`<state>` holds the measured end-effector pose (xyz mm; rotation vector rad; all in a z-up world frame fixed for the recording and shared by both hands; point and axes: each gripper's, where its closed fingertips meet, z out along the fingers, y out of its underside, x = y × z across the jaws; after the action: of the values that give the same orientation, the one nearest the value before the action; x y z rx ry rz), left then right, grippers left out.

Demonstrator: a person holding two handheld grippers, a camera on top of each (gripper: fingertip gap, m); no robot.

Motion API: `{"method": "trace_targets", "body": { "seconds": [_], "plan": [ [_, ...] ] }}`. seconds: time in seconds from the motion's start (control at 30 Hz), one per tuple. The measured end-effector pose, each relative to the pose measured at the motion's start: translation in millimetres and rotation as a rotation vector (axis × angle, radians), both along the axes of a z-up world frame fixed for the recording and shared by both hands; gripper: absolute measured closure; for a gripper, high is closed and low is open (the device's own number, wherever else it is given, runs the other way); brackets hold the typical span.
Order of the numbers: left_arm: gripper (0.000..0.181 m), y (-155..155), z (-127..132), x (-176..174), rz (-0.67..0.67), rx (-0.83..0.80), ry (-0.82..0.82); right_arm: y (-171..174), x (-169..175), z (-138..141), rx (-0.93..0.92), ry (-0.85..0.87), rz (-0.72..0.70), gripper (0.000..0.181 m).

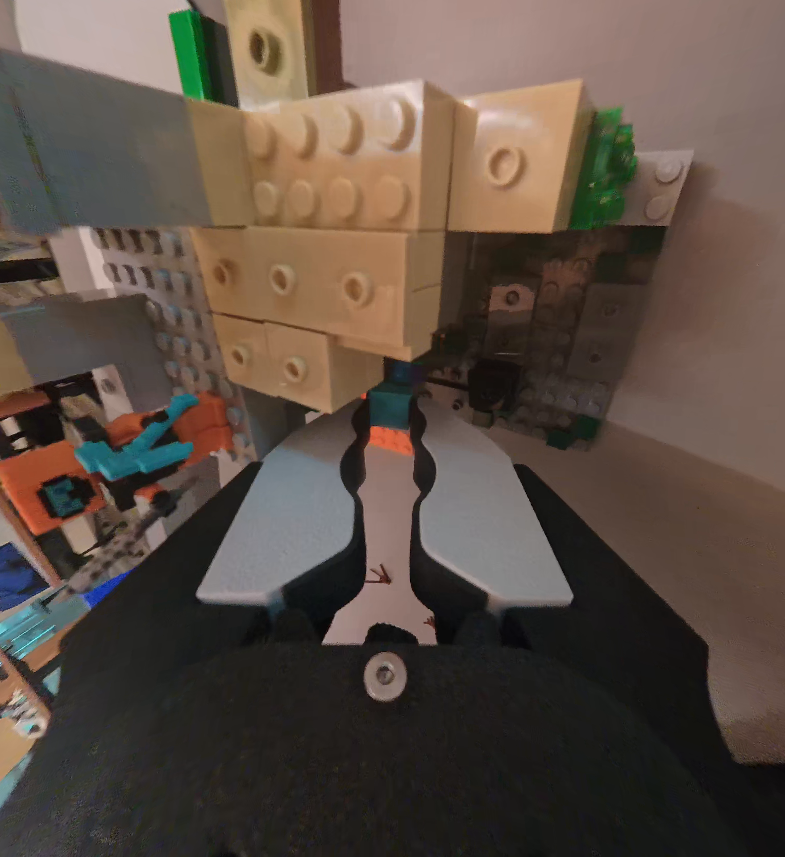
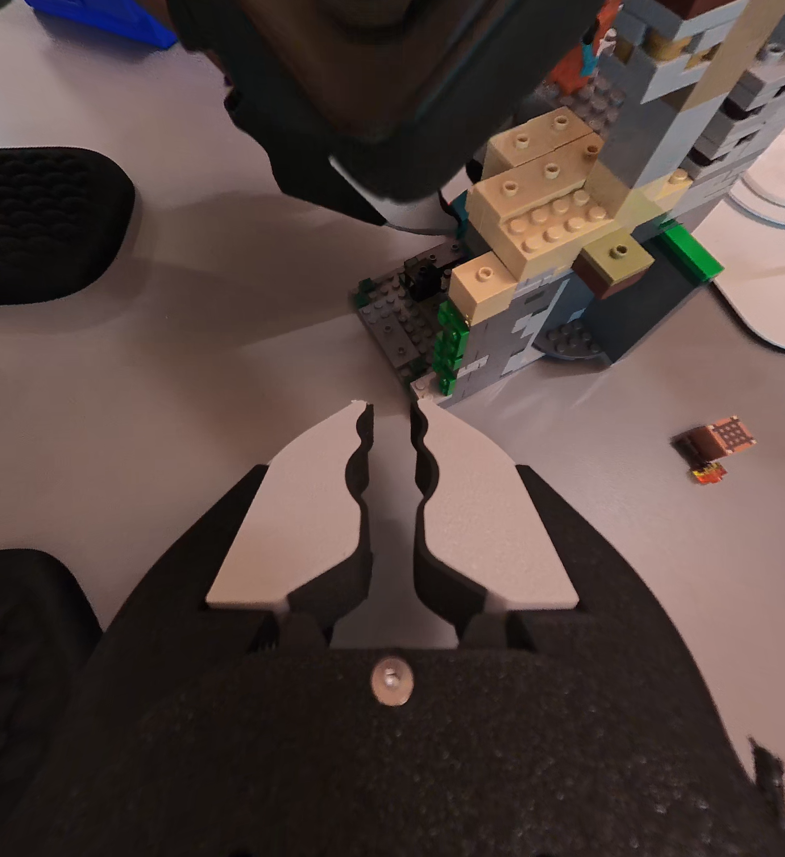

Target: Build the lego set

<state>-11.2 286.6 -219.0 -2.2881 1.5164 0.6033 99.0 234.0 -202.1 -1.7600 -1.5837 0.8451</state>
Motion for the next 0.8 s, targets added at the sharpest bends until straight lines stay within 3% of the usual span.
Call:
{"method": "trace_targets", "body": {
  "seconds": [0.2,0.8],
  "plan": [
    [0.165,6.8,-3.6,-1.7,0.014,0.075,0.013,-0.8,-0.4,-1.7,-0.004,-0.002,0.002,0.166],
    [0.164,18.8,-2.4,-0.3,-0.044,0.088,-0.005,2.1,1.7,-4.9,-0.018,-0.002,-0.005,0.166]
  ]
}}
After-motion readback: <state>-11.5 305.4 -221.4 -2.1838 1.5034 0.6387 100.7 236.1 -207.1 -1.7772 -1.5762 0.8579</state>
